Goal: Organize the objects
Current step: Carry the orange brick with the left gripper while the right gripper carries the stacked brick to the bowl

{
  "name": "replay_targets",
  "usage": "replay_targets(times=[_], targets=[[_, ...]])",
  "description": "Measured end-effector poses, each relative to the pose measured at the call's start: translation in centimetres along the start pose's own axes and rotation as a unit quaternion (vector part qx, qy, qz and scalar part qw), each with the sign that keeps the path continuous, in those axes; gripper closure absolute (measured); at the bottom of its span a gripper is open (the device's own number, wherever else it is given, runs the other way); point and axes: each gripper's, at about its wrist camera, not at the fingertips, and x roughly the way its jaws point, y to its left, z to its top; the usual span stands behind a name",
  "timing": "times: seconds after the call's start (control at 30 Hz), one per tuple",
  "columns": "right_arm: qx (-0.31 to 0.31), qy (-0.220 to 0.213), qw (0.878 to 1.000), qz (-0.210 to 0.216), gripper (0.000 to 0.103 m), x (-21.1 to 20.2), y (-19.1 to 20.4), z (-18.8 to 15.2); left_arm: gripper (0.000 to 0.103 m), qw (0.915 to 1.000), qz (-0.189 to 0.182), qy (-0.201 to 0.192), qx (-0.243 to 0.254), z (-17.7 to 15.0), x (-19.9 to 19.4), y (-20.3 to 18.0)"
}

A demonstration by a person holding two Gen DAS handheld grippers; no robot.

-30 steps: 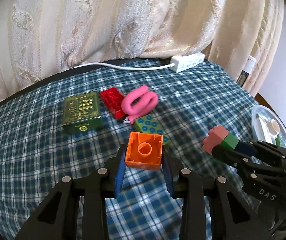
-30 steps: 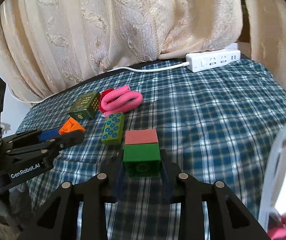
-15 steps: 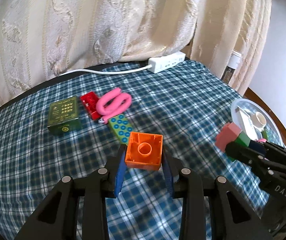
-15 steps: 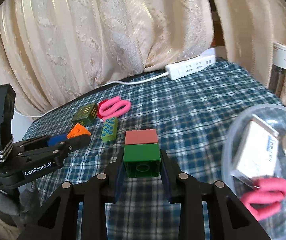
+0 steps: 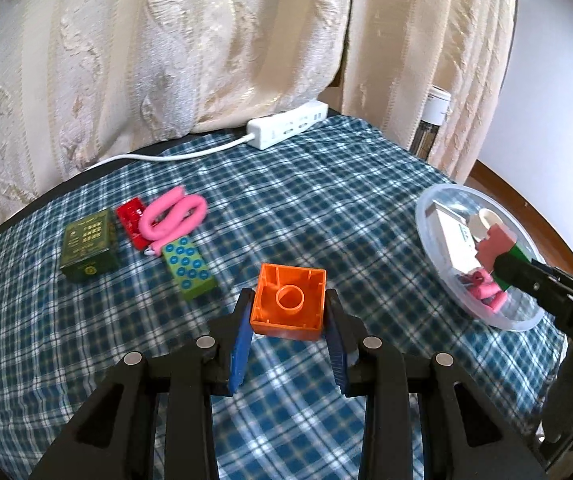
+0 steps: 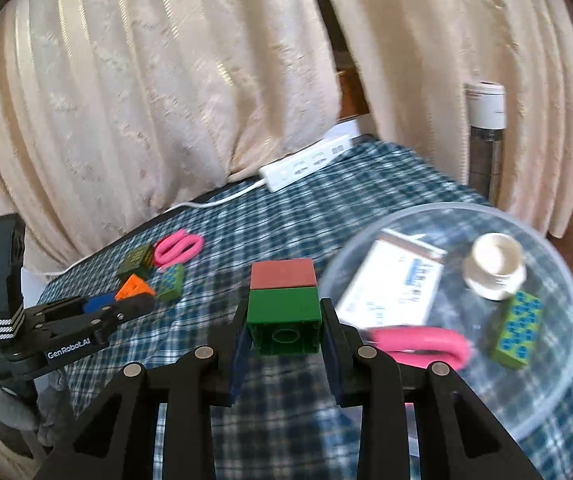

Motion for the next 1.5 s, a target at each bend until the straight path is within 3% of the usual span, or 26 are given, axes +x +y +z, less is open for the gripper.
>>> replay_targets(times=[0.33,0.7,1.5], targets=[[0.016,-0.020,0.997,-0.071,0.069,-3.1,-4.7,-1.0,0.068,0.9997,-0.014,0.001,0.021,0.2,0.0,-2.8],[0.021,-0.015,0.994,-0.105,0.069,-3.3,-7.3,-2.1,0.068,0.9986,-0.025,-0.001,0.046,0.6,0.0,-5.9],[0.032,-0.007,0.995,-0.097,0.069,-3.4,-9.2,-3.1,0.068,0.9959,-0.041,0.005,0.080,1.2,0.7,-10.1]])
